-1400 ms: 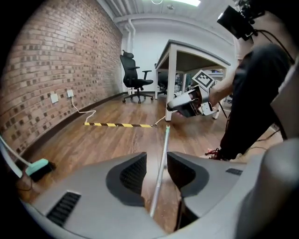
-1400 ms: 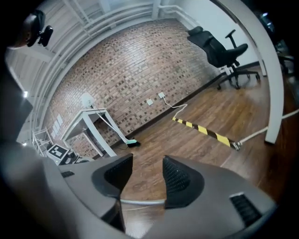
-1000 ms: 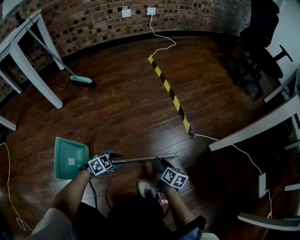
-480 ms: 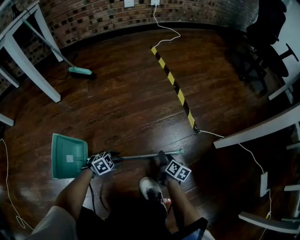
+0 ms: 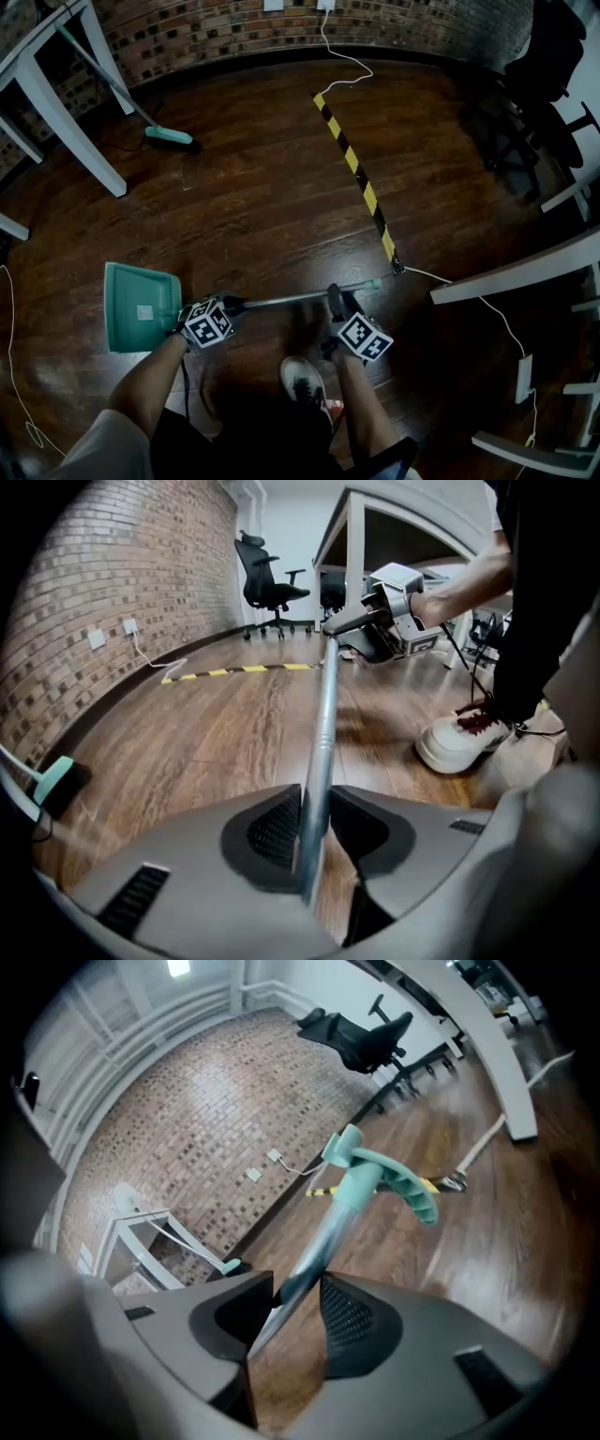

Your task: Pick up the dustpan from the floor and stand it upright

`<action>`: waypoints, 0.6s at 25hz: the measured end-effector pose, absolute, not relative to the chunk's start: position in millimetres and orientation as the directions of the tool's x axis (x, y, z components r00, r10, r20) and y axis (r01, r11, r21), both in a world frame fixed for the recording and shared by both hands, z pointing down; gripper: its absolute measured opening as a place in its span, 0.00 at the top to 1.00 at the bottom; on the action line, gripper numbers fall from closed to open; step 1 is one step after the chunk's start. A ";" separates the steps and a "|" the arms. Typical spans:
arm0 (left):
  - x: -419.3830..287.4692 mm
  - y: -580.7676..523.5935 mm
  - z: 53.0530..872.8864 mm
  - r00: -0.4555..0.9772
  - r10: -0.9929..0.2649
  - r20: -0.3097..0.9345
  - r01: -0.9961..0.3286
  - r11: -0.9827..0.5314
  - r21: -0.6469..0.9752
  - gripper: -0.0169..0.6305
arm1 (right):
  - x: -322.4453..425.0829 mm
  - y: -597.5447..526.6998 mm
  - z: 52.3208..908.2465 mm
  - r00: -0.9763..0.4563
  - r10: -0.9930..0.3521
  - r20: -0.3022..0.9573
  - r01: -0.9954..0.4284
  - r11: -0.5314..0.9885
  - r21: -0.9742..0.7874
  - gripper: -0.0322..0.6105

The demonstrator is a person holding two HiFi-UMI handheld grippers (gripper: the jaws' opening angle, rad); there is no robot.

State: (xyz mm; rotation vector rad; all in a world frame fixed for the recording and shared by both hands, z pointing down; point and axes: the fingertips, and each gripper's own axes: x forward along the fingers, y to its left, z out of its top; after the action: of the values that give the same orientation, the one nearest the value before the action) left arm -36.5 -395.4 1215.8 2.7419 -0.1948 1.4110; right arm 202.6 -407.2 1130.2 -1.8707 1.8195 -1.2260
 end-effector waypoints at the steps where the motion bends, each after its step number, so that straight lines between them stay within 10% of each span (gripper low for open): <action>1: -33.1 -402.4 1204.6 0.597 -0.113 0.794 -0.156 -0.988 -0.023 0.79 | 203.8 -418.3 1108.2 -0.137 -0.931 0.339 -0.718 -0.142 -0.681 0.70; 15: 1.3 -465.3 1062.9 0.794 -0.414 0.446 -0.424 -0.902 -0.081 0.79 | 153.7 -485.2 837.1 -0.221 -0.972 -0.082 -0.917 0.236 -0.323 0.76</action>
State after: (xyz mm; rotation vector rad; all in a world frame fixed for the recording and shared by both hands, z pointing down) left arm 1.3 -465.3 1062.9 2.9538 -0.6898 0.7259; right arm 153.7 -485.2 837.1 -1.7667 2.2459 -0.2982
